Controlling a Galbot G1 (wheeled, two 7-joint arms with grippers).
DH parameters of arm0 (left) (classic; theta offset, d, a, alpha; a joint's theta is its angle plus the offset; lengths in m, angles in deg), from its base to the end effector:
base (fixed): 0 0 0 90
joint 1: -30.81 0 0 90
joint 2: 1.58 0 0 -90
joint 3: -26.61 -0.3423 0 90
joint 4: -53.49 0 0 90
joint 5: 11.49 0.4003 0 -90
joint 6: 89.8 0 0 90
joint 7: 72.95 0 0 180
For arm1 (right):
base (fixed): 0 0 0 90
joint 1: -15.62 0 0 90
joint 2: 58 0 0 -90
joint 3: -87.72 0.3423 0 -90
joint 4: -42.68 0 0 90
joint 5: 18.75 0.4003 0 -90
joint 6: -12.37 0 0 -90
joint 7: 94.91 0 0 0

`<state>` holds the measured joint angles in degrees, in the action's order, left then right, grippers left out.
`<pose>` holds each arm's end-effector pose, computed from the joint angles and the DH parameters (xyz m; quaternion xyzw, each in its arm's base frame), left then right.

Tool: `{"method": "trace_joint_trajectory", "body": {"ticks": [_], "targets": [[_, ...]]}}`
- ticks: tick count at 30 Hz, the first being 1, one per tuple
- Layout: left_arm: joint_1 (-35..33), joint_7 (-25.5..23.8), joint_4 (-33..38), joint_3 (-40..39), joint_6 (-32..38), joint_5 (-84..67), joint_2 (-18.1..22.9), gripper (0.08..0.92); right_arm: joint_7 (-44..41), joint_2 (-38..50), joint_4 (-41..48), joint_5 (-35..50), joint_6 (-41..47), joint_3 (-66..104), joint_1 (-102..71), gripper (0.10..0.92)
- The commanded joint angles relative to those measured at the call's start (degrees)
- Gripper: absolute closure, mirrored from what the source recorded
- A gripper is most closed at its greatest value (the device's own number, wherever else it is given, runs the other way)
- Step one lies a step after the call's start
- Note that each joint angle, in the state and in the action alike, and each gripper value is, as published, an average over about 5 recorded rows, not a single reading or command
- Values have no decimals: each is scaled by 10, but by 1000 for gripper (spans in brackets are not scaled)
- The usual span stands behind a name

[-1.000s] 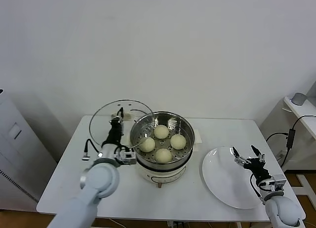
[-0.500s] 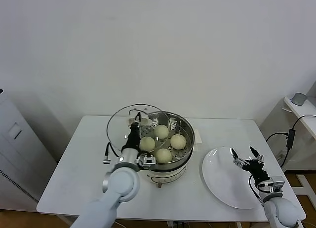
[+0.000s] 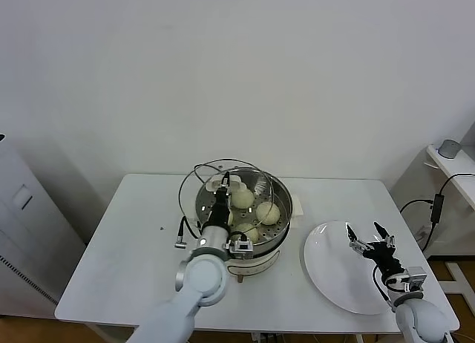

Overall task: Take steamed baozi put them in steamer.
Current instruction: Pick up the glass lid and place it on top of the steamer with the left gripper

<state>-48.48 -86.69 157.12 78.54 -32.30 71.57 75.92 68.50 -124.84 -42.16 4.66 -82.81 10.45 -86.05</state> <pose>0.3556 -0.1805 -0.2320 0.0234 0.7024 0.7084 0.0647 0.3175 -0.2296 -0.3854 0.0251 -0.9982 0.0026 0.0545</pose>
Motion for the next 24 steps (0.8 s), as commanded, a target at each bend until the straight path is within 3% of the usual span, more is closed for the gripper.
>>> {"method": "trace_joint_trajectory", "body": {"ticks": [1, 24], "targets": [[2, 8, -19, -20, -1, 8, 28, 891, -1, -1, 0, 1, -1, 2, -2, 203], [-6, 29, -41, -32, 5, 9, 40, 891, -2, -7, -1, -2, -1, 4, -7, 203]]}}
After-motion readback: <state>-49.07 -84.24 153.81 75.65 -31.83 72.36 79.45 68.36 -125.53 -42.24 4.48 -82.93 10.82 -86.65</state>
